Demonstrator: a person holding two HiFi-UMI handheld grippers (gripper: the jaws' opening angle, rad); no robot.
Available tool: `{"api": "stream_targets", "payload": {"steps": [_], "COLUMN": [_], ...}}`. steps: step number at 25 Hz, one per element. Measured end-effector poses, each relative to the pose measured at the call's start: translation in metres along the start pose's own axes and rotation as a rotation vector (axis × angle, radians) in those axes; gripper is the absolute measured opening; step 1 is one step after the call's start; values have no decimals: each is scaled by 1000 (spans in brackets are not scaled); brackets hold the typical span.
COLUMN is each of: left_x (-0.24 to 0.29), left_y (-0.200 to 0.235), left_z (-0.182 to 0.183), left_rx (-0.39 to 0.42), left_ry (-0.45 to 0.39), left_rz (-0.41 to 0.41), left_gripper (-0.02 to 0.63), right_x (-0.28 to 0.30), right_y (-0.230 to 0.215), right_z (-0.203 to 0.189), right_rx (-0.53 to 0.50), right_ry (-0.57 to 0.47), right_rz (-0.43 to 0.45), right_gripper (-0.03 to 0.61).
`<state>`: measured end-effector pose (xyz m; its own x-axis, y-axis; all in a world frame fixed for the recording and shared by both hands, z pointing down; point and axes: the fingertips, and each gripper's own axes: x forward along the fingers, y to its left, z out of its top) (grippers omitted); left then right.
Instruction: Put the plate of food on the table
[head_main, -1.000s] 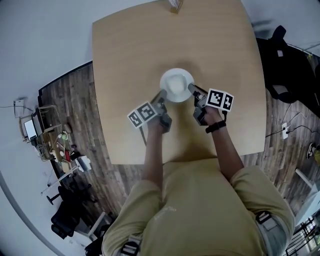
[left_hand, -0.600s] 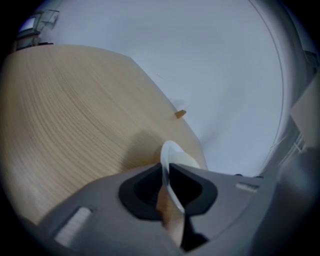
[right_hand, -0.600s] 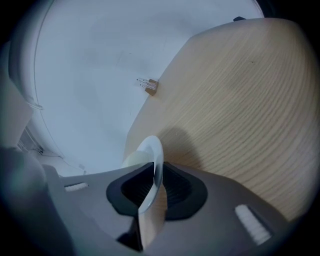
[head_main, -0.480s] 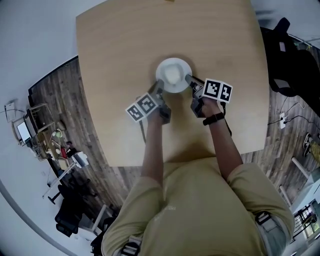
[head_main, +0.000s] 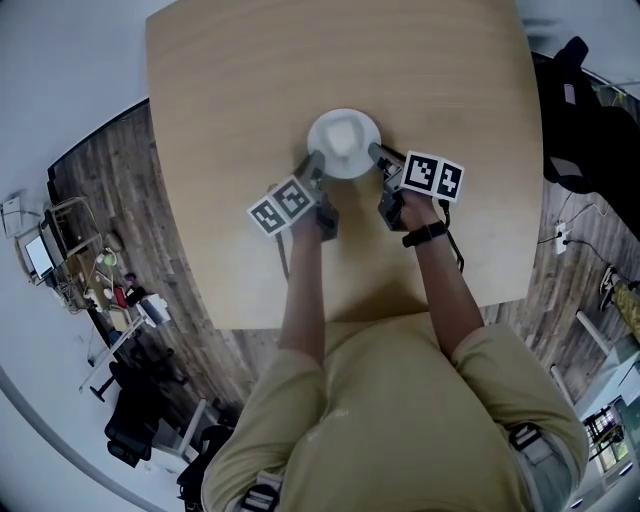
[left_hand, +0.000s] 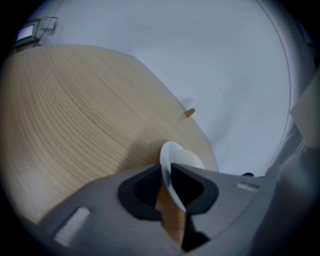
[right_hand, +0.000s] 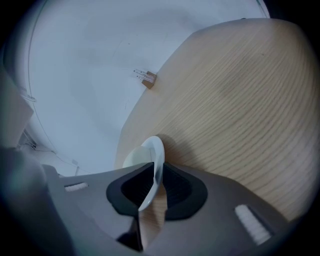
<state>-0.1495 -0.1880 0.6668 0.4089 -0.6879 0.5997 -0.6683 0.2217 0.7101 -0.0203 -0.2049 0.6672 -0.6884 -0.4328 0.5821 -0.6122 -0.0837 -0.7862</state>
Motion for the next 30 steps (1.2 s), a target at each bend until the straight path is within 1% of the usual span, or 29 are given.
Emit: {"api": "stream_targets", "payload": {"steps": [4, 5, 6, 8, 12, 14, 17, 18, 21, 23, 26, 30], "left_x": [2, 2, 2, 2, -4, -10, -24, -30, -50, -63, -85, -118], "left_y": [6, 7, 7, 4, -2, -4, -11, -14, -28, -41, -62, -95], "left_z": [-4, -5, -6, -8, -11, -11, -11, -10, -4, 1, 6, 6], "left_rx": [15, 27, 42, 68, 87, 131, 208, 227, 292, 350, 468, 624], "left_ry": [34, 43, 49, 56, 62, 65, 60, 50, -6, -61, -158, -276], "left_rz": [30, 41, 50, 56, 56, 72, 83, 80, 67, 57, 50, 55], "left_gripper": [63, 66, 67, 89, 165, 192, 225, 227, 230, 229, 196, 187], "right_x": [2, 1, 1, 0, -8, -14, -28, -34, -51, -65, -94, -142], "right_y": [-1, -2, -2, -4, -6, -7, -4, 0, 13, 21, 34, 57], "right_z": [-1, -2, -3, -6, -7, -4, 1, 3, 7, 8, 14, 27], "right_rx": [-20, -28, -37, -60, -108, -133, -183, -206, -311, -423, -602, -805], "right_ry": [3, 6, 13, 28, 13, -6, -45, -61, -113, -147, -228, -380], "right_rz": [-22, -30, -39, -57, -95, -107, -102, -95, -76, -82, -125, -176], "right_gripper": [51, 55, 73, 111, 126, 186, 190, 190, 190, 192, 192, 184]}}
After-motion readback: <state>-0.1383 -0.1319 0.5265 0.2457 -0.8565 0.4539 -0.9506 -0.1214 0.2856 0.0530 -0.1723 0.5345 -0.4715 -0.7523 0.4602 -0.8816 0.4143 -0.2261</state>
